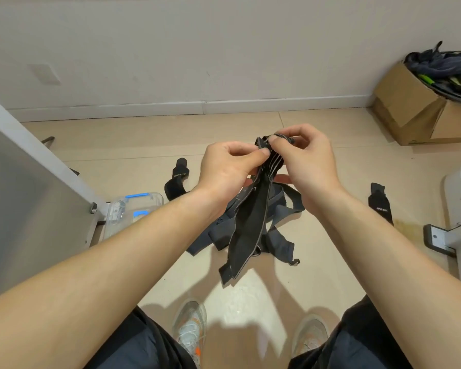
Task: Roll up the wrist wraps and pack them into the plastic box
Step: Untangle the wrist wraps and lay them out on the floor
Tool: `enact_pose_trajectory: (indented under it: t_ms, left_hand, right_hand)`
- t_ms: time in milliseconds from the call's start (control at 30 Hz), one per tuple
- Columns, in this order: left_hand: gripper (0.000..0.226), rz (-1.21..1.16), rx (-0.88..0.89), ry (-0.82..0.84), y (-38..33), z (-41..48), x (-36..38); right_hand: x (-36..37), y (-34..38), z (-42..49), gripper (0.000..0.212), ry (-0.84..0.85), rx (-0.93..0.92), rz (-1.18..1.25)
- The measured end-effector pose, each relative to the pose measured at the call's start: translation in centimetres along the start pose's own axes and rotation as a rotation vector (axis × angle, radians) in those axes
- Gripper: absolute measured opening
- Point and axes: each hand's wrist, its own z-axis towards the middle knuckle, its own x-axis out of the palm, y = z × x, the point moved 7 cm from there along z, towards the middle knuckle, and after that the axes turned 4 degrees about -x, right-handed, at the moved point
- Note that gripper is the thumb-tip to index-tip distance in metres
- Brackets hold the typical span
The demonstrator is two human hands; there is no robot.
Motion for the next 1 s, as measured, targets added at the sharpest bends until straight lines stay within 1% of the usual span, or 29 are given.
enact_pose_trajectory:
  t_ms: [133,233,333,400,433,500,533,600,667,733,767,833,867,900,933,967,1000]
  left_hand:
    - [0.009,0.045,-0.006,0.000,0.2,0.0,0.3]
    - [0.007,-0.039,-0.037,-0.010,0.6,0.1,0.4]
    - [0.010,-0.138,-0.091,-0.002,0.9,0.7,-0.1]
    - [0.010,-0.198,-0.116,0.043,0.9,1.1,-0.3]
    - [0.010,-0.227,-0.119,0.065,0.9,1.2,-0.4]
    - [0.016,-0.254,-0.124,0.102,0.9,1.3,-0.4]
    - [0.019,-0.262,-0.130,0.130,0.8,1.3,-0.3]
    - [0.026,-0.295,-0.148,0.203,0.5,1.2,-0.2]
    - [0.025,-0.312,-0.162,0.288,-0.1,1.1,-0.4]
    - [0.022,-0.230,-0.143,0.340,-0.7,1.2,-1.0]
    - [0.018,-0.125,-0.091,0.315,-1.1,1.4,-1.5]
    - [0.008,0.124,0.070,0.157,-1.6,2.1,-3.2]
    - [0.020,0.216,0.132,0.096,-1.5,2.5,-3.9]
    - [0.043,0.270,0.152,0.119,-0.9,2.9,-4.0]
    - [0.065,0.286,0.130,0.229,0.3,3.1,-3.7]
    - [0.077,0.286,0.065,0.378,1.7,3.1,-3.1]
    - [0.077,0.299,-0.008,0.533,3.2,2.9,-2.3]
  right_hand:
    - [0.1,0.2,0.0,0.007,0.001,-0.003,0.005]
    - [1.2,-0.1,-0.5,0.010,0.097,0.015,0.014]
    - [2.2,-0.7,-0.7,0.024,0.187,0.087,0.093]
    - [2.4,-1.0,-0.5,0.028,0.247,0.116,0.101]
    - [2.6,-1.2,-0.3,0.032,0.290,0.114,0.079]
    - [2.7,-1.8,-0.1,0.050,0.367,0.079,-0.037]
    - [2.7,-2.0,-0.1,0.055,0.388,0.048,-0.097]
    - [2.3,-2.1,0.3,0.052,0.377,0.001,-0.135]
    - [1.7,-2.3,0.7,0.043,0.332,0.031,-0.040]
    - [1.3,-2.6,1.2,0.035,0.289,0.083,0.070]
    - [1.1,-2.6,1.5,0.033,0.272,0.093,0.090]
    - [1.0,-2.2,1.7,0.032,0.282,0.092,0.103]
    - [1.1,-1.8,1.7,0.033,0.317,0.083,0.117]
    - [1.2,-1.2,1.7,0.035,0.357,0.068,0.137]
    - [1.3,-0.6,1.6,0.037,0.388,0.047,0.160]
    - [1.3,-0.1,1.5,0.038,0.399,0.021,0.181]
    - [1.2,0.4,1.6,0.039,0.384,-0.001,0.198]
